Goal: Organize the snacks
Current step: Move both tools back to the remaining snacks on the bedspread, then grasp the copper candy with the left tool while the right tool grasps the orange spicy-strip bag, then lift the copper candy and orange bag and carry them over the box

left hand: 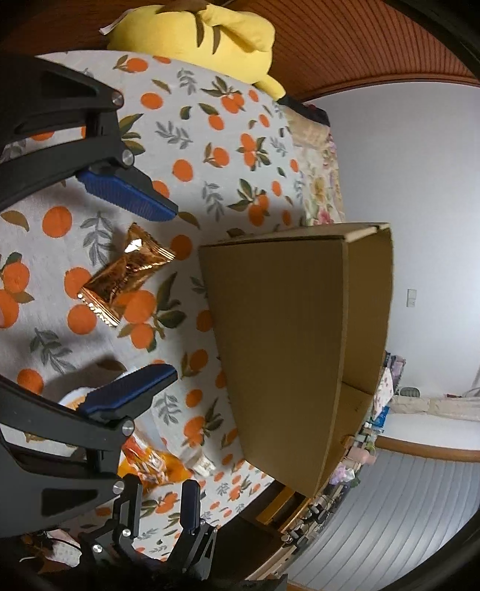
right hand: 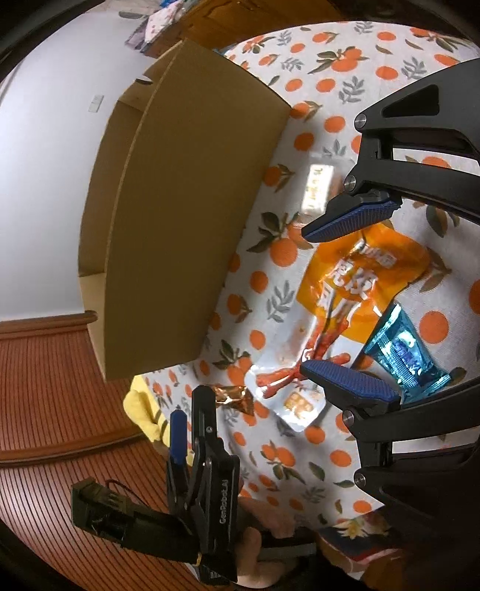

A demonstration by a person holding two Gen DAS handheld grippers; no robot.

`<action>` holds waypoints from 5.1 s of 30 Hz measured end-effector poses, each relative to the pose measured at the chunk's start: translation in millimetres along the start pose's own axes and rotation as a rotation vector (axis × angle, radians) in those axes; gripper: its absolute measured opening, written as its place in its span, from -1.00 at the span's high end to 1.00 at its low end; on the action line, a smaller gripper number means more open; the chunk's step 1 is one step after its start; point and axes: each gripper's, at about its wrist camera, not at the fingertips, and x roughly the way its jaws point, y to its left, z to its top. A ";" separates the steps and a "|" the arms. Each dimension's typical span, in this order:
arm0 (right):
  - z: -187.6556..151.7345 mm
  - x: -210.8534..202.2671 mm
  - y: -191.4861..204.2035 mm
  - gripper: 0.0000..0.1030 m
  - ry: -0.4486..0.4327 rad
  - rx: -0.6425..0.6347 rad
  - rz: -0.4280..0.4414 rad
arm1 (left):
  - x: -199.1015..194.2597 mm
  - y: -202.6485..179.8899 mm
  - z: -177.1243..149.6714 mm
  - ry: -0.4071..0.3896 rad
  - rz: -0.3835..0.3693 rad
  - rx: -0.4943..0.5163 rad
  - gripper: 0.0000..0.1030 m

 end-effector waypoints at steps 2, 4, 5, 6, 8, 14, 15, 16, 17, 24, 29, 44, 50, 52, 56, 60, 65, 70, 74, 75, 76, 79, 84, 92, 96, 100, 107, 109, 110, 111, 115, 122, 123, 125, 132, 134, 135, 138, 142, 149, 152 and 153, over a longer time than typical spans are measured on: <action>-1.9 2.0 0.3 -0.31 0.008 -0.002 0.003 | 5.1 3.0 -2.6 0.017 0.006 -0.008 -0.55; -3.7 4.4 0.3 -0.31 0.016 -0.006 -0.001 | 10.5 6.1 -5.5 0.036 0.010 -0.021 -0.54; -4.3 5.0 -0.5 -0.31 0.019 -0.006 -0.003 | 12.1 7.1 -6.5 0.041 0.011 -0.027 -0.54; -5.8 6.1 -1.1 -0.31 0.024 -0.006 -0.004 | 14.4 8.6 -7.8 0.049 0.011 -0.037 -0.54; -7.6 7.8 -2.2 -0.31 0.032 -0.009 -0.009 | 17.3 10.6 -8.9 0.055 0.011 -0.046 -0.54; -9.4 15.2 -2.7 -0.35 0.037 -0.021 -0.028 | 24.0 13.1 -12.9 0.082 0.021 -0.072 -0.53; -10.2 15.7 -2.9 -0.36 0.034 -0.023 -0.033 | 25.2 13.8 -13.8 0.085 0.019 -0.077 -0.53; -10.8 15.2 -2.8 -0.37 0.028 -0.026 -0.035 | 26.3 14.1 -15.1 0.087 0.018 -0.080 -0.53; -11.7 15.1 -2.4 -0.37 0.022 -0.029 -0.038 | 25.9 13.7 -15.7 0.082 0.021 -0.077 -0.53; -15.2 14.6 -0.6 -0.38 0.015 -0.034 -0.044 | 23.7 16.5 -16.5 0.070 0.011 -0.098 -0.28; -14.6 13.7 -2.3 -0.38 0.015 -0.029 -0.039 | 22.9 19.0 -15.6 0.061 0.006 -0.109 0.22; -3.3 4.9 1.1 -0.40 0.027 -0.059 0.021 | 24.3 15.1 -15.6 0.063 0.025 -0.090 0.30; -6.6 7.4 9.8 -0.48 0.054 -0.113 0.022 | 24.4 15.1 -16.0 0.062 0.024 -0.091 0.29; -6.9 8.0 13.9 -0.50 0.062 -0.140 0.019 | 24.4 15.3 -16.0 0.062 0.024 -0.091 0.29; -7.9 10.8 21.6 -0.59 0.082 -0.189 0.021 | 24.4 15.2 -16.1 0.062 0.024 -0.092 0.29; -11.3 14.0 29.0 -0.64 0.108 -0.255 0.008 | 24.5 15.2 -16.0 0.063 0.025 -0.091 0.29; -9.3 27.6 26.6 -0.64 0.147 -0.246 -0.020 | 24.4 15.2 -16.1 0.062 0.024 -0.092 0.29; -1.9 34.5 20.4 -0.64 0.129 -0.216 -0.043 | 24.5 15.4 -16.2 0.063 0.025 -0.091 0.29; 0.3 33.8 21.2 -0.63 0.097 -0.216 -0.084 | 24.6 15.3 -16.1 0.063 0.026 -0.090 0.29; 1.4 31.8 22.5 -0.63 0.082 -0.226 -0.097 | 24.5 15.3 -16.2 0.063 0.027 -0.089 0.29; 2.3 30.3 23.8 -0.63 0.071 -0.234 -0.104 | 24.5 15.4 -16.3 0.064 0.027 -0.089 0.29; 9.3 32.3 29.1 -0.63 0.063 -0.281 -0.126 | 24.7 15.5 -16.2 0.063 0.027 -0.090 0.29; 21.9 46.5 33.5 -0.63 0.076 -0.348 -0.141 | 24.7 15.3 -16.2 0.064 0.027 -0.089 0.29; 43.3 68.3 25.2 -0.63 0.103 -0.342 -0.109 | 24.8 15.3 -16.3 0.064 0.027 -0.089 0.29; 53.1 84.8 11.7 -0.62 0.141 -0.296 -0.081 | 24.9 15.2 -16.4 0.064 0.027 -0.089 0.29; 59.3 92.0 -7.6 -0.53 0.169 -0.190 -0.009 | 24.9 15.3 -16.4 0.064 0.027 -0.090 0.29; 55.5 80.2 -12.8 0.23 0.173 -0.177 0.031 | 22.1 14.4 -15.5 0.051 0.012 -0.082 0.57; 51.8 75.4 -6.4 0.32 0.163 -0.203 0.020 | 21.0 11.8 -15.0 0.049 0.020 -0.070 0.57; 49.3 73.3 -2.3 0.37 0.159 -0.217 0.017 | 20.8 11.5 -15.2 0.051 0.018 -0.068 0.58; 47.4 71.6 0.8 0.38 0.156 -0.226 0.009 | 20.6 11.1 -15.5 0.052 0.015 -0.067 0.60; 40.7 61.5 7.6 0.48 0.130 -0.233 -0.007 | 15.1 10.0 -17.6 0.047 -0.003 -0.065 0.67; 34.4 36.8 7.1 0.48 0.070 -0.224 -0.013 | -1.0 6.8 -16.7 0.023 -0.028 -0.067 0.68; 33.5 34.3 7.1 0.48 0.064 -0.226 -0.013 | -2.9 5.6 -15.9 0.018 -0.028 -0.064 0.68; 35.6 34.4 11.8 0.48 0.051 -0.224 -0.010 | -7.5 2.8 -13.6 0.009 -0.033 -0.056 0.68; 37.0 6.3 9.6 0.48 -0.006 -0.215 -0.024 | -26.4 -5.2 0.3 -0.039 -0.047 -0.040 0.68; 38.9 -0.5 8.8 0.48 -0.020 -0.213 -0.027 | -31.8 -8.5 5.4 -0.053 -0.049 -0.031 0.67; 40.2 -4.4 8.1 0.48 -0.030 -0.211 -0.030 | -34.1 -10.0 7.5 -0.059 -0.051 -0.029 0.67; 44.7 -15.3 7.0 0.48 -0.055 -0.206 -0.032 | -41.8 -15.6 15.7 -0.080 -0.056 -0.014 0.67; 49.1 -27.0 5.0 0.48 -0.079 -0.198 -0.038 | -49.2 -20.7 24.7 -0.101 -0.062 -0.004 0.67; 53.6 -43.9 3.0 0.47 -0.119 -0.190 -0.052 | -66.4 -30.8 39.0 -0.147 -0.077 0.016 0.67; 59.0 -48.3 0.6 0.47 -0.134 -0.185 -0.055 | -70.3 -33.1 48.1 -0.167 -0.087 0.025 0.67; 61.0 -50.3 -0.8 0.47 -0.139 -0.185 -0.054 | -71.1 -33.8 52.5 -0.172 -0.090 0.030 0.67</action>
